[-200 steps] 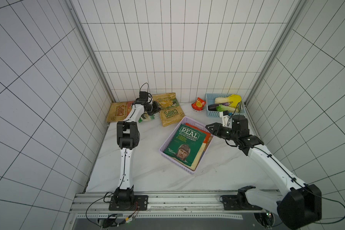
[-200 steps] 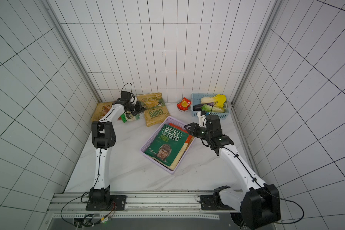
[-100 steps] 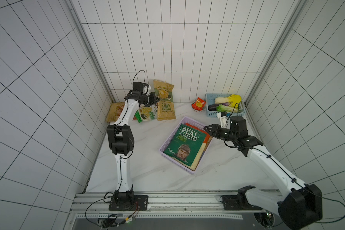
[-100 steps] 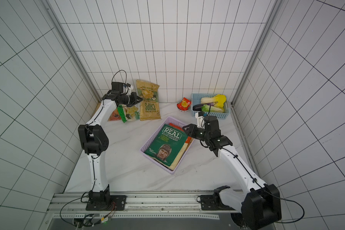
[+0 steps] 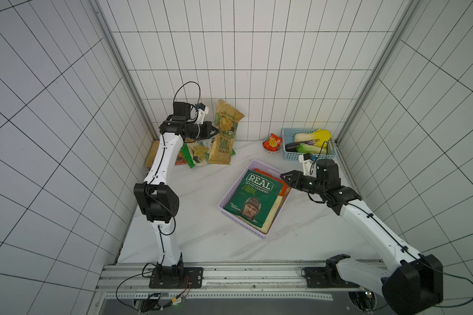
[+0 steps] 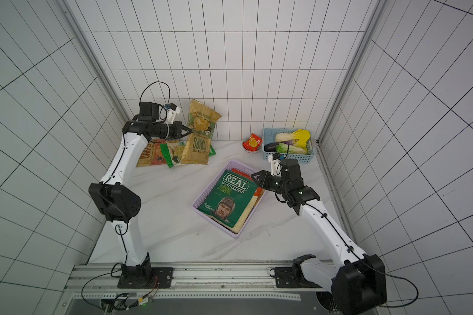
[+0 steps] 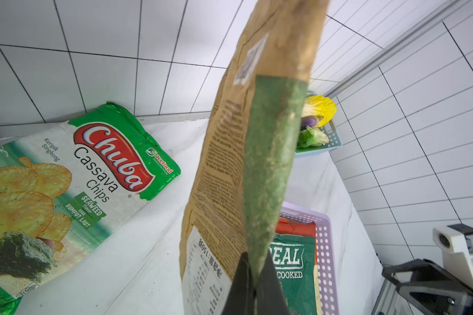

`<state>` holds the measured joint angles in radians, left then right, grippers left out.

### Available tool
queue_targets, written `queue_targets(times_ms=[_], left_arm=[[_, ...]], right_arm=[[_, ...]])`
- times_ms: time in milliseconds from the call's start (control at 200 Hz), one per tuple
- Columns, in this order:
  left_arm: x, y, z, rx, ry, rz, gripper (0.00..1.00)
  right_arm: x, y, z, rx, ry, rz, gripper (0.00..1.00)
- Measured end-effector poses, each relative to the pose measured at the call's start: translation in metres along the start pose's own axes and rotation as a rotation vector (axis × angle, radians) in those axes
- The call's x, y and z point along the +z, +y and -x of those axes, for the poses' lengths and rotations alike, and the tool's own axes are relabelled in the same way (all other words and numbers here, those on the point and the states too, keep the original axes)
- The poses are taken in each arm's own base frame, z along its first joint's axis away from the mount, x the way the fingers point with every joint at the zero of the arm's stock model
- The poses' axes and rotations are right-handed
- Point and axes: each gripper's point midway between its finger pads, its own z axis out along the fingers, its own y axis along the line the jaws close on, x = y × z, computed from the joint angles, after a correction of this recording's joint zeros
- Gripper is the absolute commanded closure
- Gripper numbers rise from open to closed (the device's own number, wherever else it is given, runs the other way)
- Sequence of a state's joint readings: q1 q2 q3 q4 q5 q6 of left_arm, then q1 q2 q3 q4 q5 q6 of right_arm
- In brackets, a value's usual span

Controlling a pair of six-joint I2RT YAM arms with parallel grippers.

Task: Put the potato chips into the basket
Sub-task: Pick up the potato chip from the center of the board, then place the potato chip in the basket.

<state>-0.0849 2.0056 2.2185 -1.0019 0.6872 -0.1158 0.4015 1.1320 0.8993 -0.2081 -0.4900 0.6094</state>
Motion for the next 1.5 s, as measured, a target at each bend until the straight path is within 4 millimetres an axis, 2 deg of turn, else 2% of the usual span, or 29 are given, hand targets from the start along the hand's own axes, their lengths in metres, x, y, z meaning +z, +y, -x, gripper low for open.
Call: queue_targets(times_ms=[260, 580, 749, 874, 999, 1149, 1259, 1499], left_arm=[[-0.029, -0.048, -0.036, 0.104, 0.116, -0.053, 1.00], [-0.049, -0.122, -0.103, 0.184, 0.279, -0.110, 1.00], [-0.061, -0.144, -0.131, 0.183, 0.323, -0.143, 1.00], [-0.059, -0.152, -0.156, 0.134, 0.356, -0.193, 1.00], [-0.047, -0.157, -0.183, 0.069, 0.400, -0.235, 1.00], [-0.030, -0.166, -0.214, 0.027, 0.436, -0.287, 1.00], [-0.027, -0.176, -0.220, 0.014, 0.426, -0.321, 1.00], [-0.028, -0.189, -0.202, -0.044, 0.376, -0.361, 1.00]], right_arm=[[-0.031, -0.012, 0.011, -0.017, -0.075, -0.079, 0.63], [-0.069, -0.043, 0.016, -0.028, -0.144, -0.241, 0.63], [-0.085, -0.049, 0.014, -0.036, -0.166, -0.291, 0.65], [-0.107, -0.042, 0.016, -0.071, -0.230, -0.307, 0.65], [-0.126, -0.034, 0.017, -0.112, -0.291, -0.311, 0.65], [-0.132, -0.036, 0.014, -0.128, -0.291, -0.336, 0.66], [-0.131, -0.039, 0.011, -0.126, -0.280, -0.347, 0.66], [-0.131, -0.043, 0.007, -0.123, -0.271, -0.356, 0.66]])
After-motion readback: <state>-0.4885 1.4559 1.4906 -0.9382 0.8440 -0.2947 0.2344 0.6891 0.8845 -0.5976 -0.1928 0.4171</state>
